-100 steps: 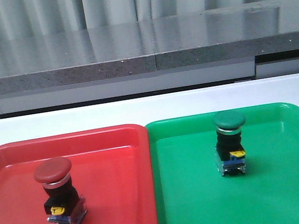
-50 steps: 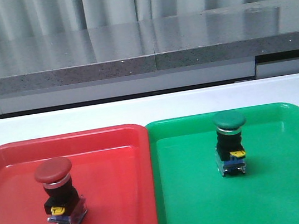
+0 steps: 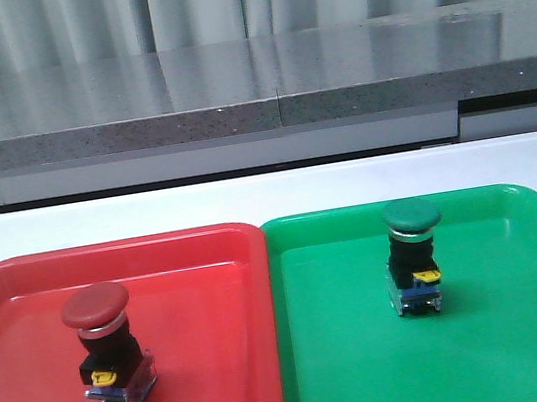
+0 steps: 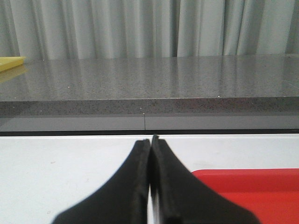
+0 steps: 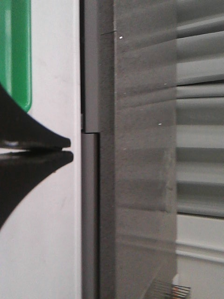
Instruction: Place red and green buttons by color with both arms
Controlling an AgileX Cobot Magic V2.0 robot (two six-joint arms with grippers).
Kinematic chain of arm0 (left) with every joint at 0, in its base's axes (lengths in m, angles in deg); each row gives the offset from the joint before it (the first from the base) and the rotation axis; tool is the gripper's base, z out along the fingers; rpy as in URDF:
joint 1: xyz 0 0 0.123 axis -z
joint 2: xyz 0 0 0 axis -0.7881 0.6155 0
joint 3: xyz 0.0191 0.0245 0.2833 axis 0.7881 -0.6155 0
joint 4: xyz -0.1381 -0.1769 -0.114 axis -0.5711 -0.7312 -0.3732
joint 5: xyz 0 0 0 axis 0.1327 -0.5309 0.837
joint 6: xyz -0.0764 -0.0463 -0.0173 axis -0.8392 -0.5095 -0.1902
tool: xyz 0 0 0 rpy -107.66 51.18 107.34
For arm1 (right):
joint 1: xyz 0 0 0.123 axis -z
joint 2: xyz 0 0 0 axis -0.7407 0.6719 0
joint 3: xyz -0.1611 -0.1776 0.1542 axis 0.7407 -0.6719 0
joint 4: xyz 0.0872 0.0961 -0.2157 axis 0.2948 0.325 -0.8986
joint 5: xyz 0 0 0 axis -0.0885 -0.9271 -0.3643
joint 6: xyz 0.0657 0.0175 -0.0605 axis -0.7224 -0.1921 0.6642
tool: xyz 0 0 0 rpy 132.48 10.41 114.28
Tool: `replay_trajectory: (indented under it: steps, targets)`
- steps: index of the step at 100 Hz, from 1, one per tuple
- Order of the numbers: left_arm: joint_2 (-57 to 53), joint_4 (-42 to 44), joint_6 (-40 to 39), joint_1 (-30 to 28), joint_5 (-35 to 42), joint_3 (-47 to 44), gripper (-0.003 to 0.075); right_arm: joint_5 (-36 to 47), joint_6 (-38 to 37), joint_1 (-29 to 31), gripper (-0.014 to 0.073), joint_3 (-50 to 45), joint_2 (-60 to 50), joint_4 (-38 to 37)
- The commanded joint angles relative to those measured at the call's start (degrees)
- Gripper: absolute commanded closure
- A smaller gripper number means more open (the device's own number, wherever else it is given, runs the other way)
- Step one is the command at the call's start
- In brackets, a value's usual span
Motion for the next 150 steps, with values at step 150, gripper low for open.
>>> replay_trajectory:
  steps: [150]
  targets:
    - [-1.85, -0.29, -0.43, -0.17, 4.19, -0.58, 0.0741, 4.48, 0.52, 0.40, 0.0657, -11.88, -15.78, -0.25]
